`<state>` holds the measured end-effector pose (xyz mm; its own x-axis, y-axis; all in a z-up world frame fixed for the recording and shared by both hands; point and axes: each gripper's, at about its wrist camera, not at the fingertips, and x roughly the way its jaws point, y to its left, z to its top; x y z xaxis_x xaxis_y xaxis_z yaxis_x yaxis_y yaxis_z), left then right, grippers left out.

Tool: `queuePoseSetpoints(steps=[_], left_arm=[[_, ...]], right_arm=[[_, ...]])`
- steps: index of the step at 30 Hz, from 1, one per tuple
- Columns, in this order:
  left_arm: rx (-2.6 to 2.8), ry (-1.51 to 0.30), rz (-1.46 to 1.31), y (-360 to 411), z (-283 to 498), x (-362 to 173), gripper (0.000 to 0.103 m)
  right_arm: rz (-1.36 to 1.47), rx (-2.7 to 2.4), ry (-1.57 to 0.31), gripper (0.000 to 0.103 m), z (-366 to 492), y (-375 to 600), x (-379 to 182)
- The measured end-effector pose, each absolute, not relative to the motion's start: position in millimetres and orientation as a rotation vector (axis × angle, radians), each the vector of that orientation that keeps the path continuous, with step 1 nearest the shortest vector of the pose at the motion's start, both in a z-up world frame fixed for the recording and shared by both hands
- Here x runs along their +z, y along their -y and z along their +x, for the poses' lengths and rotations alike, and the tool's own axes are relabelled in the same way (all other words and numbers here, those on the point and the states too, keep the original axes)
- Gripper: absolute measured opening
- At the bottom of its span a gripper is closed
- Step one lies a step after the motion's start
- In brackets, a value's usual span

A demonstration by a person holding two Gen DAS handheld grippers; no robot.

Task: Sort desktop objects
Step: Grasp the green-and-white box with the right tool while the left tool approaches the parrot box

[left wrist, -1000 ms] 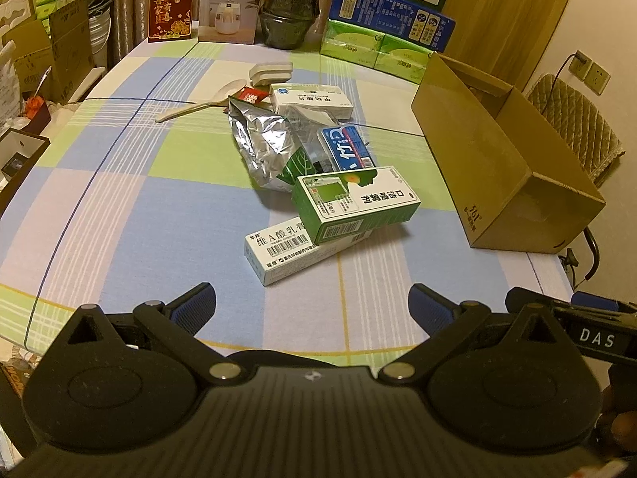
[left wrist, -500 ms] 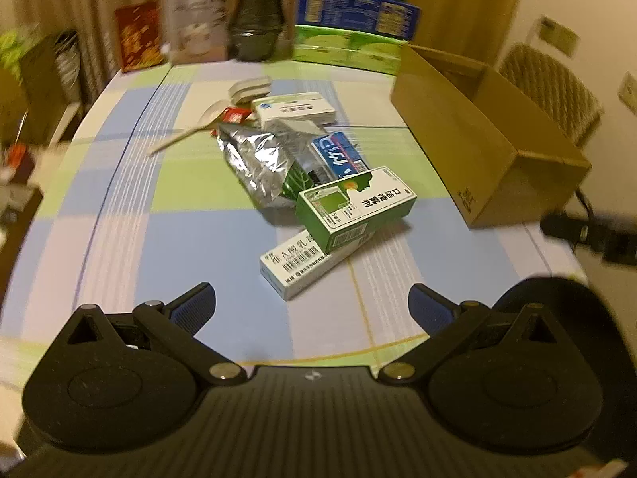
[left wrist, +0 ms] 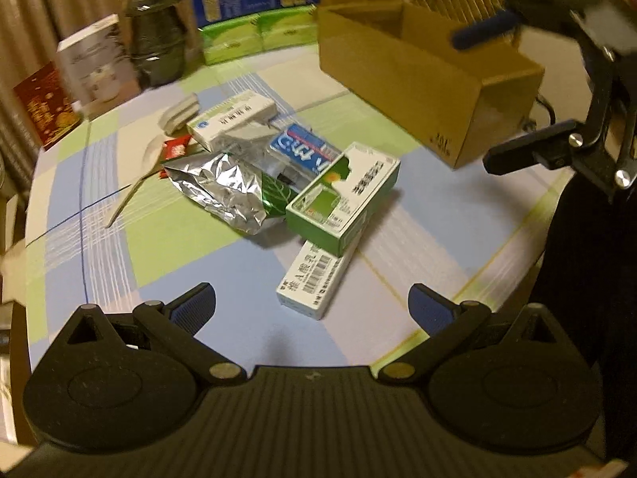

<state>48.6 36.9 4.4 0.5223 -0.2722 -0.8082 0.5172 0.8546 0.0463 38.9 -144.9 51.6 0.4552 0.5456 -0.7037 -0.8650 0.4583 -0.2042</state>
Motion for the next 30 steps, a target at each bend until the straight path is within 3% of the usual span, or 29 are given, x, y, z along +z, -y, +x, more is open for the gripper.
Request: queuePoseSetpoints(steps=[4, 12, 16, 18, 22, 30], left_arm=[[-0.518, -0.924, 0.362, -33, 63, -15, 0.100], [-0.535, -0.956, 0.334, -28, 98, -52, 0.087], [-0.560, -0.956, 0.340, -27, 104, -62, 0.075], [-0.571, -0.950, 0.354, -27, 105, -64, 0.075], [-0.568, -0.940, 0.354, -28, 108, -65, 0.075], [-0.606, -0.926, 0.349, -23, 106, -65, 0.067]], right_arm=[[-0.842, 1.050, -0.634, 0.101, 53, 129, 22], [-1.016, 1.137, -0.707, 0.100, 94, 106, -37], [-1.094, 1.177, -0.749, 0.090, 109, 91, -54], [-1.107, 1.181, -0.766, 0.088, 116, 87, -60], [-1.091, 1.145, -0.835, 0.069, 132, 87, -67], [-0.834, 0.934, -1.005, 0.058, 130, 119, -47]])
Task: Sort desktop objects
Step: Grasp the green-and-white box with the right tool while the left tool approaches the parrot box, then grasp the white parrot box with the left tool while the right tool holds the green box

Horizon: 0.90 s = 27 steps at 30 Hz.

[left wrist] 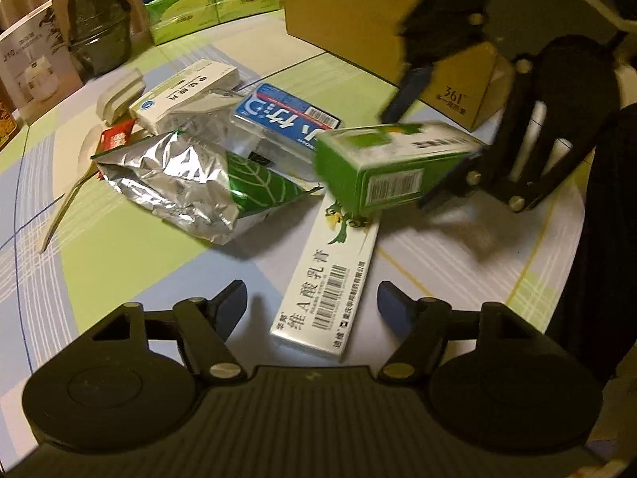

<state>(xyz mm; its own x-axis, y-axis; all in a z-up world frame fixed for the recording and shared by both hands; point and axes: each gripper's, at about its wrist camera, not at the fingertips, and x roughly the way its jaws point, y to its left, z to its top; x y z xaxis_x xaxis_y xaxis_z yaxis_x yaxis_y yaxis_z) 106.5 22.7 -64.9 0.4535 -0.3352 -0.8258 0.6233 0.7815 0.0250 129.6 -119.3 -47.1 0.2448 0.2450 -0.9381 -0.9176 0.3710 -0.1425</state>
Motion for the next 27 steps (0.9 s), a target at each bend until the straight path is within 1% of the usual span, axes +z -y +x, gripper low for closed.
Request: queuePoseSetpoints(steps=[3, 6, 8, 11, 14, 15, 16, 18, 27], left_arm=[[-0.620, -0.917, 0.351, -16, 108, -65, 0.064], [-0.633, -0.907, 0.361, -7, 109, -64, 0.057], [-0.631, -0.909, 0.360, -2, 111, -64, 0.048], [-0.609, -0.915, 0.372, 2, 113, -66, 0.039], [-0.612, -0.927, 0.365, -1, 112, -65, 0.037], [-0.611, -0.926, 0.357, -2, 111, -64, 0.037], [-0.610, -0.924, 0.347, -5, 111, -63, 0.037], [-0.606, -0.927, 0.335, -7, 110, -64, 0.038], [-0.613, -0.924, 0.349, 3, 115, -71, 0.038]], right_arm=[[-0.599, 0.763, -1.092, 0.058, 129, 140, -42], [-0.416, 0.592, -1.140, 0.058, 123, 160, -43], [-0.348, 0.490, -1.123, 0.058, 117, 169, -43], [-0.240, 0.383, -1.086, 0.058, 105, 187, -42], [-0.187, 0.361, -1.060, 0.059, 97, 196, -47], [-0.172, 0.366, -1.063, 0.061, 96, 198, -48], [-0.159, 0.370, -1.065, 0.066, 94, 201, -49], [-0.134, 0.385, -1.060, 0.070, 90, 207, -52], [-0.025, 0.405, -1.021, 0.071, 89, 214, -62]])
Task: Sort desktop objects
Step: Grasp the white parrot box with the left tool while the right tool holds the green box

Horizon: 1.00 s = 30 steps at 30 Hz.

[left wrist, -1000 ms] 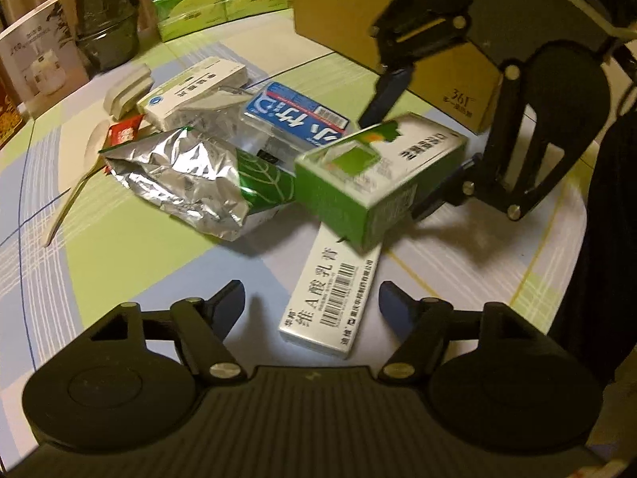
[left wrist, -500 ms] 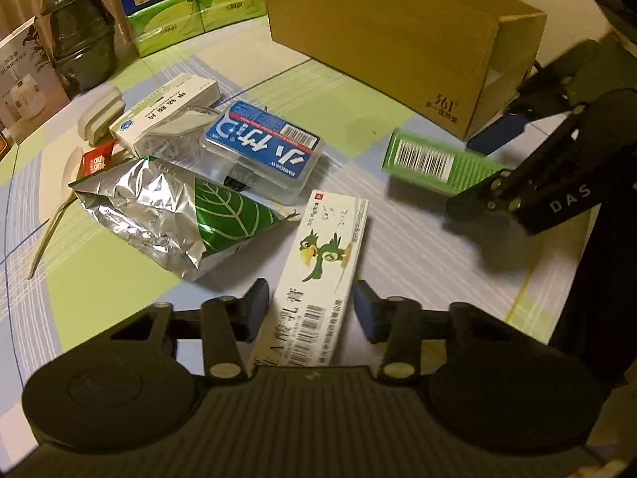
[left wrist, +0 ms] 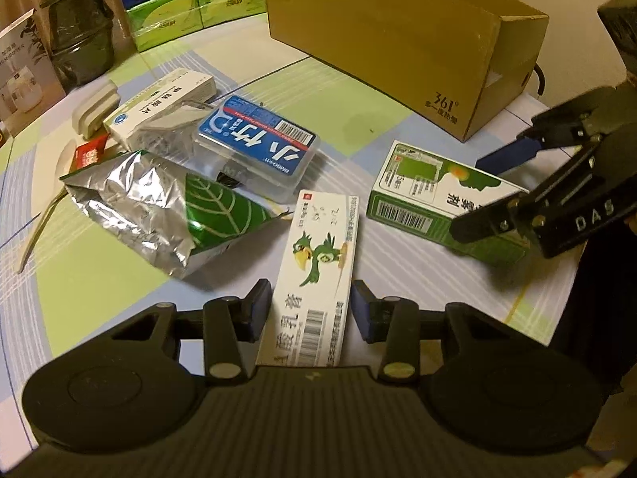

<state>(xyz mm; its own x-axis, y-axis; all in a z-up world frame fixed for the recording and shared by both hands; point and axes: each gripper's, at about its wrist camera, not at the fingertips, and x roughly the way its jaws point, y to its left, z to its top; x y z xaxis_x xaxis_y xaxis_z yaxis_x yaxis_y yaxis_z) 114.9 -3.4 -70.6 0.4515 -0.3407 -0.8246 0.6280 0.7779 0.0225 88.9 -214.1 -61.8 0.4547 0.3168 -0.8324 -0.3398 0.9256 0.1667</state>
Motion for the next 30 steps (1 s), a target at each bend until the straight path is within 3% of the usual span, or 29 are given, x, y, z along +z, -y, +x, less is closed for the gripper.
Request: queuePoseSetpoints(steps=[2, 4, 5, 8, 30], left_arm=[[-0.611, -0.932, 0.349, 5, 117, -73, 0.038], [-0.607, -0.941, 0.342, 6, 118, -74, 0.038], [-0.607, -0.946, 0.334, 6, 118, -74, 0.038], [-0.608, -0.962, 0.299, 5, 119, -74, 0.035], [-0.481, -0.890, 0.303, 13, 102, -60, 0.033]], right_arm=[[-0.046, 0.406, -1.015, 0.070, 85, 212, -65], [-0.089, 0.415, -0.990, 0.056, 81, 207, -65], [-0.102, 0.417, -0.977, 0.055, 80, 205, -66], [-0.115, 0.408, -0.953, 0.054, 76, 201, -67], [-0.065, 0.382, -0.872, 0.053, 78, 196, -62]])
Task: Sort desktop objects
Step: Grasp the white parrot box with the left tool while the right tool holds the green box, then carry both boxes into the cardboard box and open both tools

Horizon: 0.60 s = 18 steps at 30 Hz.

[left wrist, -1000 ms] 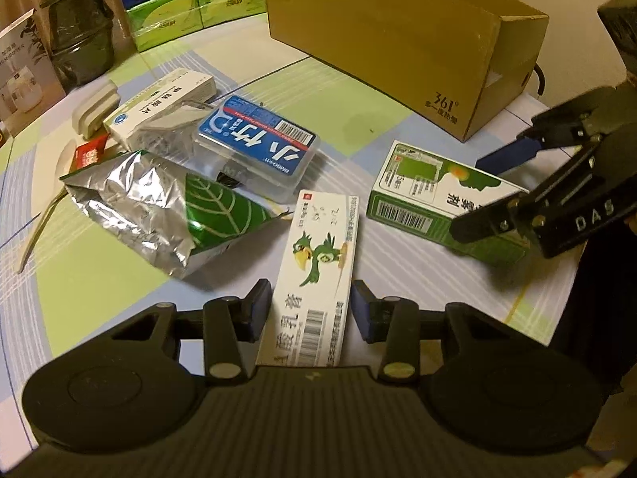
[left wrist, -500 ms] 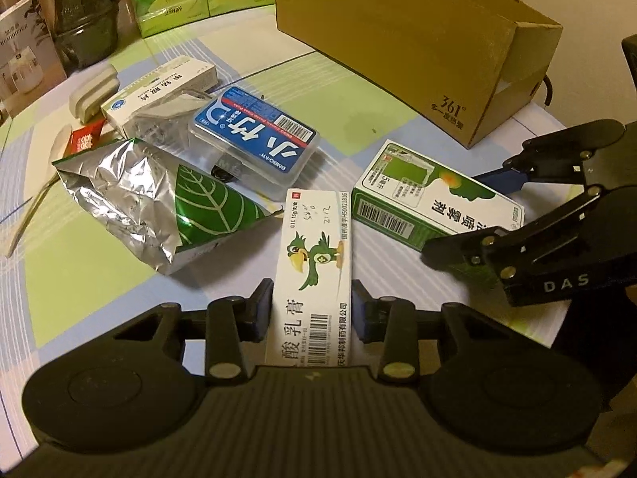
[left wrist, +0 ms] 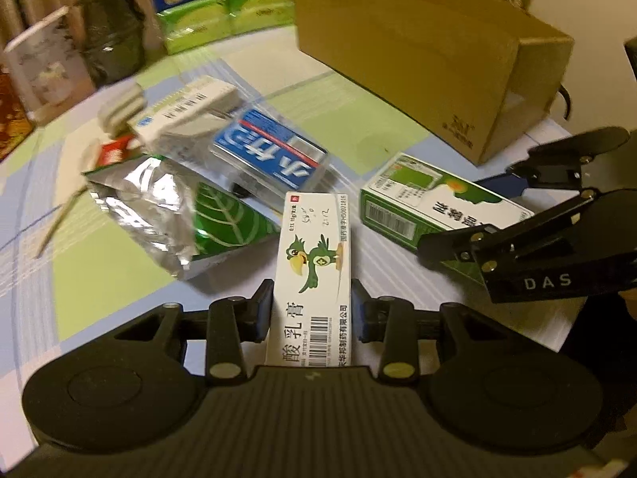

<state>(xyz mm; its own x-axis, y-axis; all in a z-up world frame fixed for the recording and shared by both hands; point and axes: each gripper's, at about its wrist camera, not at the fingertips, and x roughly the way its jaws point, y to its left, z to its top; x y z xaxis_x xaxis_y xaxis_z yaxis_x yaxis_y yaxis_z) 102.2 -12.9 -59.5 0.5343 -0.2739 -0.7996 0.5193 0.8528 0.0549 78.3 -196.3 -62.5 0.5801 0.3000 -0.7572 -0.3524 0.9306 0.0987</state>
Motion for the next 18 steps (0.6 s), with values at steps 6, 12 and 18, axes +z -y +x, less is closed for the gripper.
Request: queuePoseSetpoints(steps=[6, 12, 18], left_arm=[[-0.384, -0.884, 0.254, 6, 94, -41, 0.033], [-0.356, -0.840, 0.182, 17, 80, -3, 0.033], [-0.402, -0.785, 0.155, 63, 89, 53, 0.033]], right_arm=[[-0.053, 0.375, -0.836, 0.053, 69, 197, -47], [-0.042, 0.356, -0.731, 0.053, 60, 211, 7], [-0.044, 0.268, -0.626, 0.053, 71, 257, 67]])
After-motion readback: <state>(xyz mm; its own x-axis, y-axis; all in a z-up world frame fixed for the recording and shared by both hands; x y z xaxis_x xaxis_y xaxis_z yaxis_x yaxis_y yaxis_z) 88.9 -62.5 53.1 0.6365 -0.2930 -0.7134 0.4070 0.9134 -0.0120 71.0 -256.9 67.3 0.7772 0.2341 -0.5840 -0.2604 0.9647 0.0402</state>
